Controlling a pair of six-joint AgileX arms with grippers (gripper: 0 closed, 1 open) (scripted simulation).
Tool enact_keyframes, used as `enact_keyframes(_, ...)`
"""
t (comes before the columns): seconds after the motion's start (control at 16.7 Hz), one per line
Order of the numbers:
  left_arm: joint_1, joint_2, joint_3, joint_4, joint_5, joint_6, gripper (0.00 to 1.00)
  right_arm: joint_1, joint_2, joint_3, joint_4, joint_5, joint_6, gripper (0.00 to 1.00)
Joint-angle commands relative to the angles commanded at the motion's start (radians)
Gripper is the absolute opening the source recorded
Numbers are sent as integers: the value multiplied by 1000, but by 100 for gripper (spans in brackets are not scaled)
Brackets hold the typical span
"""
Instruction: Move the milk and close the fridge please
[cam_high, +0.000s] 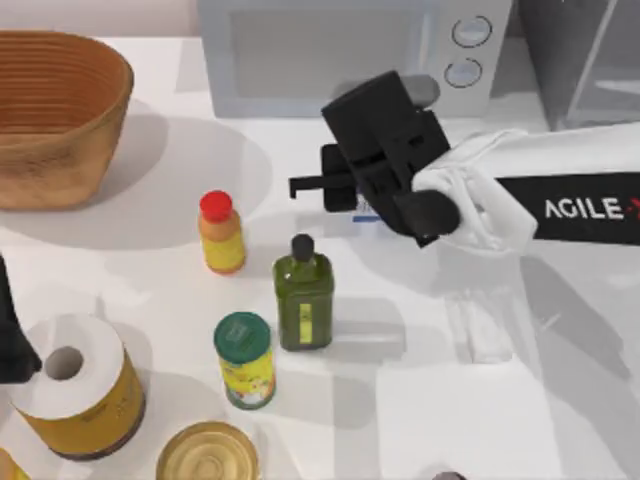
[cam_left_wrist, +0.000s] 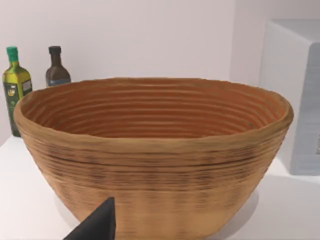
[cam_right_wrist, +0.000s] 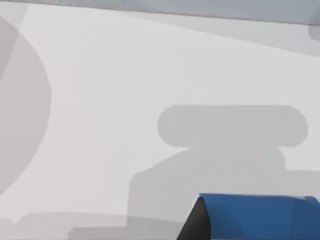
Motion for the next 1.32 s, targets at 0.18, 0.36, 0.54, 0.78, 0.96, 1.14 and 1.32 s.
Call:
enact_keyframes(0.18,0,0,0,0,0,0,100,-87,-44,-91,84,-30,-53,0)
enact_keyframes(0.36,0,0,0,0,0,0,100,-213,-126,-235,240,-92,-127,0)
enact_keyframes(0.54,0,0,0,0,0,0,100,-291,-213,-370,483,-168,-191,0)
enact_keyframes(0.78,0,0,0,0,0,0,100,-408,-343,-590,860,-276,-266,0)
enact_keyframes(0.96,0,0,0,0,0,0,100,-545,-453,-764,1051,-357,-326,0)
enact_keyframes(1.14,0,0,0,0,0,0,100,-652,-520,-879,1151,-411,-391,0)
enact_keyframes(1.32,0,0,0,0,0,0,100,-677,-532,-906,1170,-419,-413,0)
